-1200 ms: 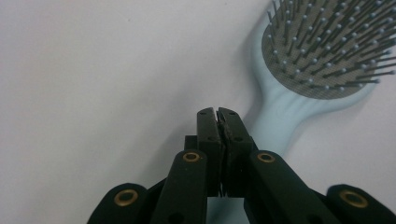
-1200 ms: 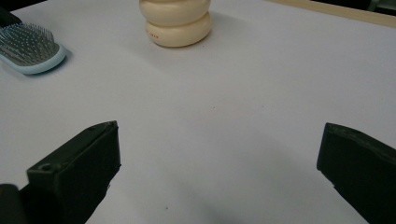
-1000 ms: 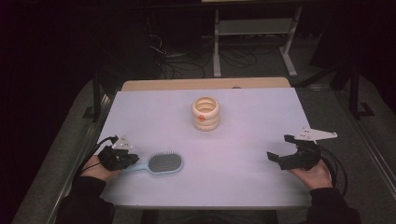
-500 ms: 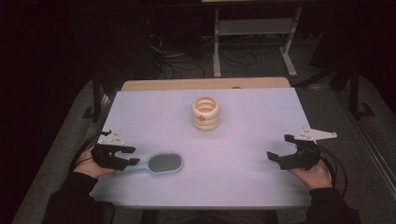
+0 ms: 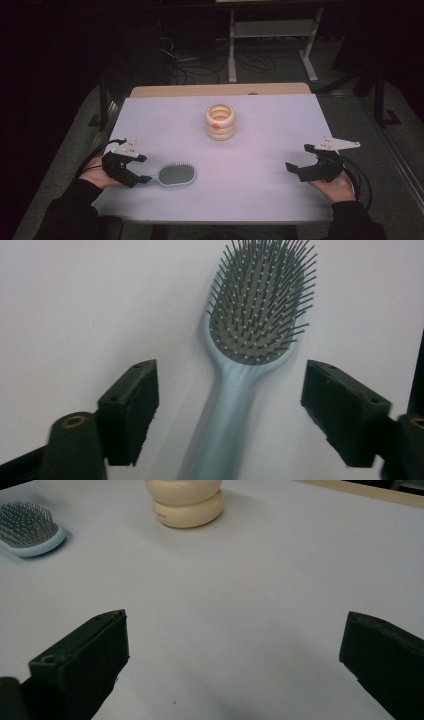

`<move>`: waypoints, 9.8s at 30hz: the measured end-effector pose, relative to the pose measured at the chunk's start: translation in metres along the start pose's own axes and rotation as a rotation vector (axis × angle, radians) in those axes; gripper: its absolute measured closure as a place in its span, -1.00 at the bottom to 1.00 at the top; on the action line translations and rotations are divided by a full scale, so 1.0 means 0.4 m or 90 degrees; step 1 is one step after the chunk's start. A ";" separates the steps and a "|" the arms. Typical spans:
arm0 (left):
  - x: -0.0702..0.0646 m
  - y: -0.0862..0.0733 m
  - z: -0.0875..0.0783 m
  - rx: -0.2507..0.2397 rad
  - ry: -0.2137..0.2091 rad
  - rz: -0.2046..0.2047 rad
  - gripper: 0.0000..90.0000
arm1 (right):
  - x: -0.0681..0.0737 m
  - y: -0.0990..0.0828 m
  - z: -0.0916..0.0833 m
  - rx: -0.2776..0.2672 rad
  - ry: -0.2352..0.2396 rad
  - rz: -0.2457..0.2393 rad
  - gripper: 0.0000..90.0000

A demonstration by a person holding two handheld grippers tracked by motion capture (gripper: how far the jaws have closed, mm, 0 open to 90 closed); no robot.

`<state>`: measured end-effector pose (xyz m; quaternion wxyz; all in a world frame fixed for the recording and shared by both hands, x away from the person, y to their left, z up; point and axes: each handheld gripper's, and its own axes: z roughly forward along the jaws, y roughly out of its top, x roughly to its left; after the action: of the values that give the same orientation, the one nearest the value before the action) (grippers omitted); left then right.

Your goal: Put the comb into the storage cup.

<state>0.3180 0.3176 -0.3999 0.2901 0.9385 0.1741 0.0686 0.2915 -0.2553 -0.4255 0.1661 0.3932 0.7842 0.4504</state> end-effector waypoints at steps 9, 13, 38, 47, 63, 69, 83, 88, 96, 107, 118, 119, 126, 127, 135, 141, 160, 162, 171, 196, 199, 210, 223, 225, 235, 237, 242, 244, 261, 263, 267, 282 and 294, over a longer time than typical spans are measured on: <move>0.005 0.001 0.026 0.026 -0.013 0.007 -0.81 | 0.001 0.000 0.002 0.004 0.002 -0.002 -1.00; 0.005 -0.001 0.042 0.042 -0.014 0.010 -0.83 | 0.001 0.000 0.003 0.004 0.002 -0.003 -1.00; -0.004 -0.009 0.108 0.114 -0.042 0.039 -0.54 | 0.001 0.000 0.003 0.005 0.002 -0.003 -1.00; -0.007 -0.008 0.113 0.123 -0.041 0.056 -0.08 | 0.001 0.000 0.001 0.001 0.006 -0.001 -1.00; -0.018 0.001 0.120 0.137 -0.018 0.077 0.56 | 0.002 0.000 0.005 0.010 0.003 -0.006 -1.00; -0.010 0.000 0.116 0.127 -0.030 0.069 0.56 | 0.001 -0.001 0.004 0.008 0.003 -0.004 -1.00; -0.010 -0.001 0.101 0.109 -0.016 0.062 0.56 | 0.001 0.000 0.003 0.006 0.004 -0.003 -1.00; -0.008 -0.001 0.086 0.093 -0.010 0.054 0.56 | 0.001 -0.001 0.003 0.006 0.004 -0.003 -1.00; -0.008 0.015 0.064 0.087 -0.004 0.060 0.56 | 0.002 0.000 0.002 0.007 0.004 -0.002 -1.00; -0.006 0.067 0.018 0.074 0.017 0.079 0.56 | 0.001 0.000 0.000 0.001 0.004 -0.001 -1.00; -0.004 0.130 -0.031 0.055 0.038 0.102 0.56 | 0.002 0.000 0.001 0.002 0.005 -0.002 -1.00; -0.005 0.143 -0.038 0.055 0.041 0.107 0.56 | 0.002 0.000 0.000 0.002 0.005 -0.002 -1.00; -0.001 0.179 -0.060 0.042 0.047 0.114 0.56 | 0.002 0.000 0.000 0.001 0.005 -0.002 -1.00; 0.000 0.183 -0.062 0.041 0.047 0.117 0.56 | 0.002 0.000 0.000 0.001 0.005 -0.002 -1.00; 0.000 0.217 -0.083 0.029 0.060 0.126 0.56 | 0.001 0.000 0.000 0.002 0.005 -0.002 -1.00; -0.010 0.246 -0.089 0.034 0.066 0.145 0.56 | 0.001 0.000 0.000 0.002 0.006 -0.002 -1.00; -0.003 0.332 -0.109 0.005 0.078 0.163 0.56 | -0.003 0.008 -0.006 -0.011 0.019 0.014 -1.00; -0.004 0.345 -0.106 0.007 0.074 0.166 0.56 | -0.002 0.013 -0.008 -0.016 0.021 0.011 -1.00; -0.007 0.388 -0.103 -0.004 0.081 0.180 0.56 | 0.016 0.057 -0.025 -0.029 0.036 -0.018 -1.00; -0.010 0.464 -0.082 -0.035 0.097 0.205 0.56 | 0.069 0.297 -0.035 -0.044 0.095 -0.093 -1.00; -0.010 0.473 -0.079 -0.043 0.100 0.206 0.56 | 0.074 0.319 -0.030 -0.042 0.106 -0.095 -1.00; -0.009 0.503 -0.078 -0.072 0.109 0.211 0.56 | 0.095 0.388 -0.008 -0.034 0.108 -0.119 -1.00; -0.006 0.534 -0.083 -0.082 0.134 0.217 0.56 | 0.116 0.450 0.025 -0.046 0.132 -0.118 -1.00; -0.008 0.539 -0.082 -0.087 0.140 0.220 0.56 | 0.115 0.458 0.031 -0.050 0.139 -0.112 -1.00; -0.014 0.561 -0.060 -0.101 0.146 0.228 0.56 | 0.125 0.501 0.056 -0.051 0.137 -0.098 -1.00; -0.015 0.563 -0.060 -0.104 0.150 0.229 0.56 | 0.126 0.508 0.059 -0.055 0.140 -0.092 -1.00; -0.018 0.564 -0.059 -0.116 0.154 0.231 0.56 | 0.128 0.519 0.069 -0.060 0.134 -0.087 -1.00; -0.019 0.564 -0.059 -0.123 0.155 0.232 0.56 | 0.127 0.526 0.077 -0.066 0.149 -0.070 -1.00; -0.022 0.551 -0.066 -0.169 0.184 0.232 0.56 | 0.141 0.573 0.114 -0.058 0.229 0.030 -0.70; -0.023 0.551 -0.066 -0.171 0.187 0.233 0.56 | 0.140 0.576 0.113 -0.056 0.232 0.037 -0.66; -0.023 0.550 -0.063 -0.174 0.190 0.233 0.55 | 0.136 0.582 0.113 -0.039 0.239 0.044 -0.58; -0.017 0.537 -0.033 -0.189 0.187 0.225 0.55 | 0.121 0.604 0.089 -0.010 0.246 0.095 0.07; -0.005 0.526 -0.016 -0.217 0.163 0.199 0.45 | 0.126 0.615 0.074 -0.020 0.258 0.081 0.29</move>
<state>0.3749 0.1580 -0.2750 0.4052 0.8755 0.0484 0.2589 0.3925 -0.1295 -0.2307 -0.0172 0.3405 0.7681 0.5420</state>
